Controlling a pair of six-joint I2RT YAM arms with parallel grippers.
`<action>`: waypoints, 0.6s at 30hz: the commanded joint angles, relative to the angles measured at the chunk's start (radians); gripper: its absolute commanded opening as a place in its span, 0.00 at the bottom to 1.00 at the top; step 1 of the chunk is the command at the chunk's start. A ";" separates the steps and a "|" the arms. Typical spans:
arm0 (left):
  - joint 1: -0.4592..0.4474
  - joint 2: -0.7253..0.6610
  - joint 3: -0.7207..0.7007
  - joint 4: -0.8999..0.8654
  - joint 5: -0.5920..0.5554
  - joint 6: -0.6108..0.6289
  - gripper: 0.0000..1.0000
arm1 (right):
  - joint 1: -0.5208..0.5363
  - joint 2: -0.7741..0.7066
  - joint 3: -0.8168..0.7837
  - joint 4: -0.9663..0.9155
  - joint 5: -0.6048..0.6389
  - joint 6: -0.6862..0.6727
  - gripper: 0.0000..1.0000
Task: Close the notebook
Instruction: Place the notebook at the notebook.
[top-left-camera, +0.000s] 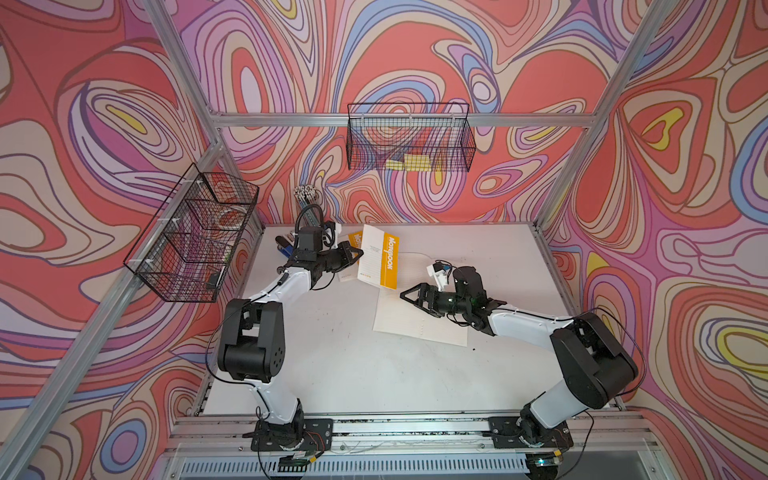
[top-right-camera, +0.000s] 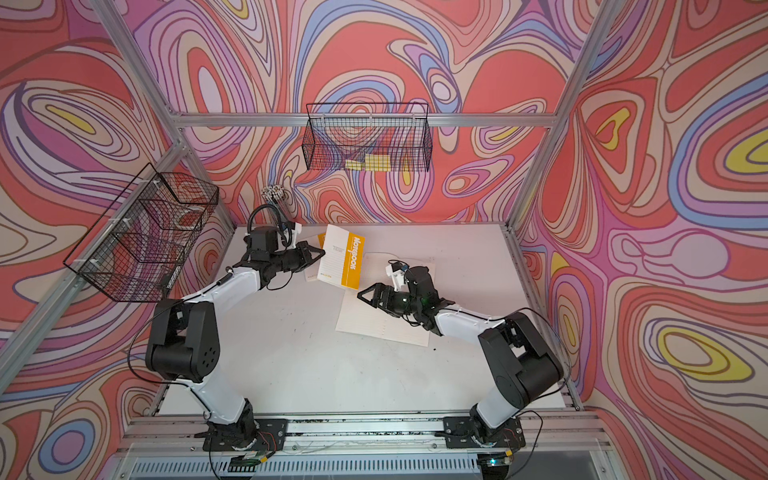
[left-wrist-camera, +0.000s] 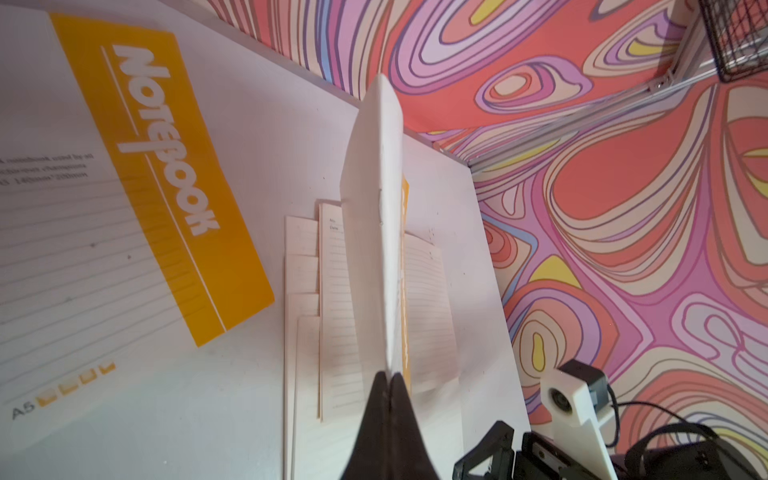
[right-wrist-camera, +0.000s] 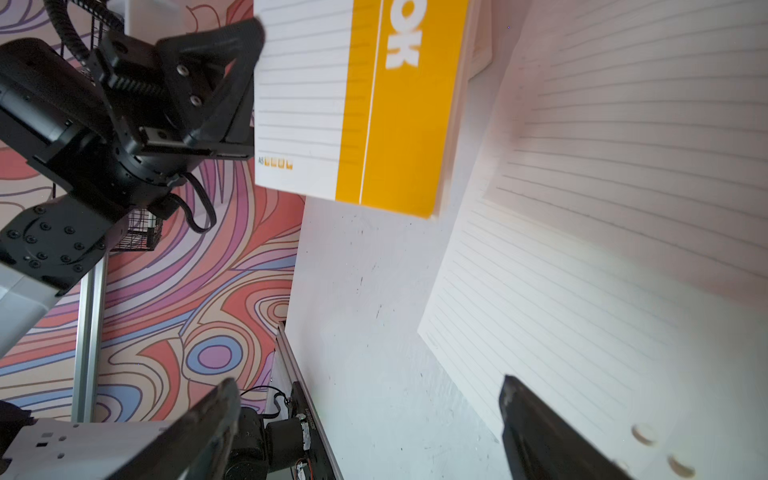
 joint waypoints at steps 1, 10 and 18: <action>0.037 0.065 0.040 0.219 0.004 -0.137 0.00 | -0.008 -0.017 -0.013 -0.022 0.016 -0.022 0.98; 0.122 0.238 0.102 0.415 0.043 -0.293 0.00 | -0.009 0.004 0.003 -0.044 0.022 -0.026 0.98; 0.157 0.348 0.153 0.473 0.063 -0.354 0.00 | -0.009 0.015 0.023 -0.075 0.029 -0.035 0.98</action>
